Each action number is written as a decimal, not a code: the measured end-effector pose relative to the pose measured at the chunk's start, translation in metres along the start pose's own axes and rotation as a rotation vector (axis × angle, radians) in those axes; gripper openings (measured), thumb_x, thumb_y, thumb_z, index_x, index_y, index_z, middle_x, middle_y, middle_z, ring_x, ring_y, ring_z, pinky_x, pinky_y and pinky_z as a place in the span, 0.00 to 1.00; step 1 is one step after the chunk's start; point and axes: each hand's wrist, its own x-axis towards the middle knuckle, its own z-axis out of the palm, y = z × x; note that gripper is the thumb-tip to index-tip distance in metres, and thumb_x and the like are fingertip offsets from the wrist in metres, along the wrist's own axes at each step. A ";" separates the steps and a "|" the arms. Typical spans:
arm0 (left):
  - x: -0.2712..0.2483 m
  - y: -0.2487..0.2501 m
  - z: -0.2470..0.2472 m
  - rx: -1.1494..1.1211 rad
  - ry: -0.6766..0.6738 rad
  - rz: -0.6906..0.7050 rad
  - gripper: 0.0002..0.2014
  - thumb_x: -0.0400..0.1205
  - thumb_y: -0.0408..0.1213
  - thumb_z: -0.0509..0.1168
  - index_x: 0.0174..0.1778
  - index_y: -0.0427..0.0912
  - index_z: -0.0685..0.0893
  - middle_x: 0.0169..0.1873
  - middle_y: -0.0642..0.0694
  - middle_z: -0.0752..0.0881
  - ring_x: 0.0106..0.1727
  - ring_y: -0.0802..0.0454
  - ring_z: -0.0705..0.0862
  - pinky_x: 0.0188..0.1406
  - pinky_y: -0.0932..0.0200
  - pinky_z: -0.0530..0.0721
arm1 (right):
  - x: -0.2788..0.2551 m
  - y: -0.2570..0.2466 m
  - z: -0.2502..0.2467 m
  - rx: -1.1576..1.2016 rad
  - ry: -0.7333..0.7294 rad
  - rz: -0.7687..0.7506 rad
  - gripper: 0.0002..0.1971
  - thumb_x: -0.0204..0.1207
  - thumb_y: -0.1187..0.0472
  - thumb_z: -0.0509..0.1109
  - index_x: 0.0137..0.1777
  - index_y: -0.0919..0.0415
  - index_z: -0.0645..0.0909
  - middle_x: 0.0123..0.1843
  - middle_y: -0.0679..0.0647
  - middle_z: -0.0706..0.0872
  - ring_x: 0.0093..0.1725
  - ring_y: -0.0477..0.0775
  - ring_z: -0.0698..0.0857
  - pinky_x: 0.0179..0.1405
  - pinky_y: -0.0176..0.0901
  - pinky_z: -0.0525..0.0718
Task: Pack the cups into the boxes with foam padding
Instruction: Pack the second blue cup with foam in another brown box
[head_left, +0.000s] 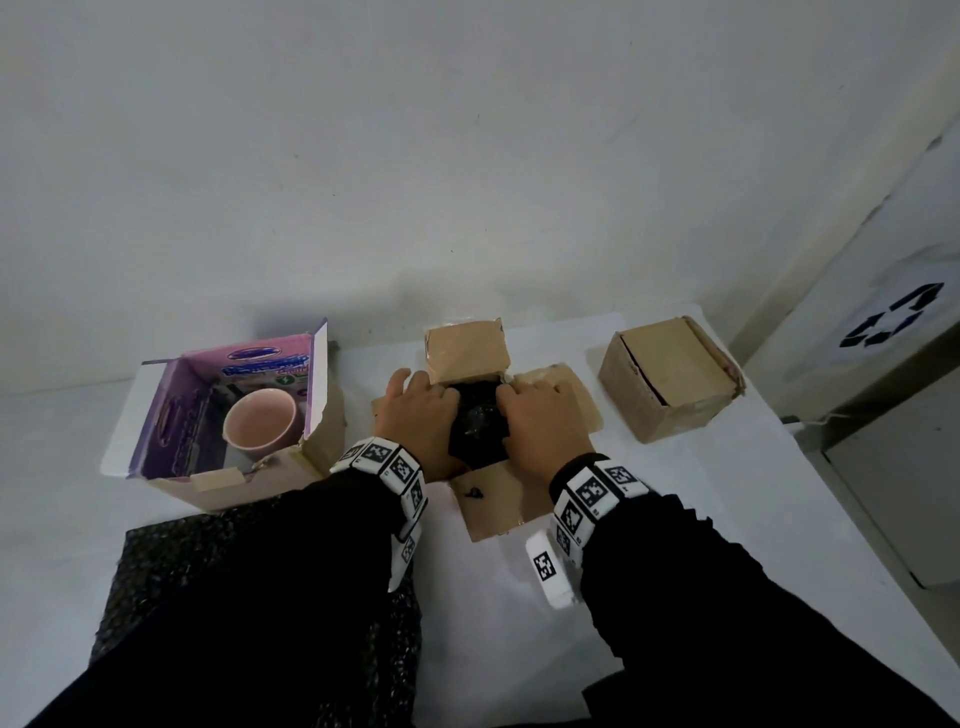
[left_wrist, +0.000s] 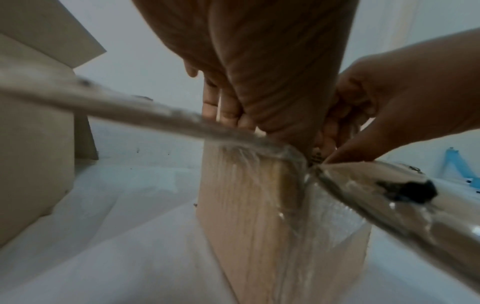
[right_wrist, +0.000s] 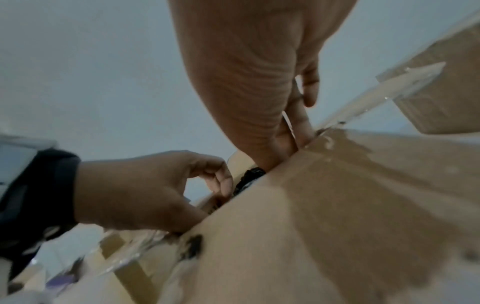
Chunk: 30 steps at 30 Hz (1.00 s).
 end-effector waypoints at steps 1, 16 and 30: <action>0.001 -0.001 0.002 -0.010 0.003 0.023 0.28 0.65 0.68 0.63 0.50 0.50 0.78 0.49 0.53 0.84 0.57 0.47 0.76 0.68 0.49 0.64 | 0.002 0.000 0.003 0.004 -0.006 -0.038 0.16 0.71 0.61 0.67 0.59 0.56 0.74 0.58 0.54 0.82 0.58 0.60 0.80 0.57 0.54 0.72; 0.029 -0.004 0.016 -0.020 -0.216 0.083 0.21 0.68 0.66 0.60 0.45 0.55 0.83 0.42 0.57 0.83 0.63 0.49 0.68 0.63 0.39 0.58 | 0.045 0.005 0.013 -0.180 -0.389 -0.165 0.34 0.64 0.44 0.71 0.70 0.52 0.69 0.66 0.52 0.81 0.70 0.59 0.74 0.77 0.64 0.55; 0.028 0.000 0.009 -0.021 -0.207 0.048 0.12 0.72 0.58 0.62 0.37 0.54 0.82 0.35 0.58 0.84 0.56 0.53 0.77 0.68 0.39 0.54 | 0.039 -0.001 0.015 -0.147 -0.352 -0.175 0.26 0.69 0.46 0.68 0.65 0.57 0.74 0.57 0.55 0.84 0.64 0.60 0.80 0.81 0.71 0.41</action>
